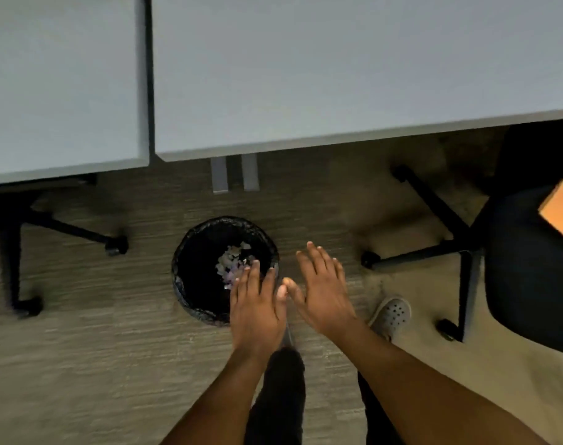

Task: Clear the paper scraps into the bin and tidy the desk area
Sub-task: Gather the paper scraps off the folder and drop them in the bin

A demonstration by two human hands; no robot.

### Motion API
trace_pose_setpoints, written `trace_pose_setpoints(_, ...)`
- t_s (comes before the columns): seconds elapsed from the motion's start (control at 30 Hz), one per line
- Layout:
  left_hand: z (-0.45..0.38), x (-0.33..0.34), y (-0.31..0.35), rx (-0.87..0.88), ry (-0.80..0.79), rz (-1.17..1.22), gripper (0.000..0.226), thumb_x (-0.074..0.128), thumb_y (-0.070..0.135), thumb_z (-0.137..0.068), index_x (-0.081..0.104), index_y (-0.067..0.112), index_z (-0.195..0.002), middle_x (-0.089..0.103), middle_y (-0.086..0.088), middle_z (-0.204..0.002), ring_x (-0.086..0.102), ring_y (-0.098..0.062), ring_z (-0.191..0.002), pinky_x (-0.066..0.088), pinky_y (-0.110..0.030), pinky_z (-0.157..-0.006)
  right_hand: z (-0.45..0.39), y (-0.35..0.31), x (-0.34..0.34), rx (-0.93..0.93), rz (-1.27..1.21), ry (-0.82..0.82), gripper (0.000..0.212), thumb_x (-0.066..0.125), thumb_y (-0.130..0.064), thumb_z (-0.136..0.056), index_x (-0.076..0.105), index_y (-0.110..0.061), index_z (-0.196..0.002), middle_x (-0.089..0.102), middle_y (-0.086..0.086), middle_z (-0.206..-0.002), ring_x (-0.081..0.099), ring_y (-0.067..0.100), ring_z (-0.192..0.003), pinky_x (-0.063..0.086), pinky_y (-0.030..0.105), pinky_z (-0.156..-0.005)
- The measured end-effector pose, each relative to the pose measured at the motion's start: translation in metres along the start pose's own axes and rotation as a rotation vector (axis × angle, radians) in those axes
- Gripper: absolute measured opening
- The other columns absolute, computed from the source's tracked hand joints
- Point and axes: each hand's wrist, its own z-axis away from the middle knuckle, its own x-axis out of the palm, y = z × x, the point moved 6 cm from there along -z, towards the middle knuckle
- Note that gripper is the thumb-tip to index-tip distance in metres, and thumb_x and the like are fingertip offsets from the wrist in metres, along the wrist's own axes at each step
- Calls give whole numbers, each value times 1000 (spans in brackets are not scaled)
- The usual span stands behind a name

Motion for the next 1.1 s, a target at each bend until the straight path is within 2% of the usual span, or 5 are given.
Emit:
trace_pose_setpoints(0.2, 2, -43, 106, 212, 28, 18, 34, 40, 32, -94, 66, 13, -104, 65, -7, -116, 58, -25, -109, 45, -43, -96, 49, 44, -90, 123, -21, 121, 69, 21, -65, -95, 31, -22, -148, 16, 2, -160, 13, 20, -145, 15, 41, -115)
trace_pose_setpoints(0.4, -2, -70, 224, 452, -34, -36, 38, 40, 38, -96, 65, 16, -115, 61, -6, -128, 53, -21, -119, 40, -42, -103, 96, 108, -181, 323, -95, 267, 67, 25, -63, -94, 32, -23, -147, 17, 2, -159, 14, 19, -144, 15, 40, -115)
trace_pose_setpoints(0.7, -17, -48, 395, 722, -177, -153, 60, 18, 52, -99, 47, 21, -141, 37, -2, -155, 27, -15, -143, 20, -40, -119, 158, 245, -289, 563, -132, 489, 69, 19, -65, -94, 35, -21, -144, 24, 4, -156, 21, 21, -142, 23, 41, -113)
trace_pose_setpoints(0.97, -46, 21, 520, 878, -270, -266, 57, 25, 49, -100, 40, 19, -145, 31, -6, -157, 26, -21, -145, 15, -38, -118, 181, 387, -319, 735, -228, 531, 70, 24, -62, -95, 32, -15, -146, 25, 11, -156, 25, 26, -140, 24, 46, -111)
trace_pose_setpoints(1.1, -69, 71, 573, 960, -343, -356, 63, 32, 50, -97, 24, 21, -152, 13, -7, -163, 15, -25, -148, 13, -42, -120, 183, 456, -320, 829, -247, 538, 68, 34, -57, -96, 27, -15, -148, 23, 12, -157, 22, 27, -142, 25, 47, -111)
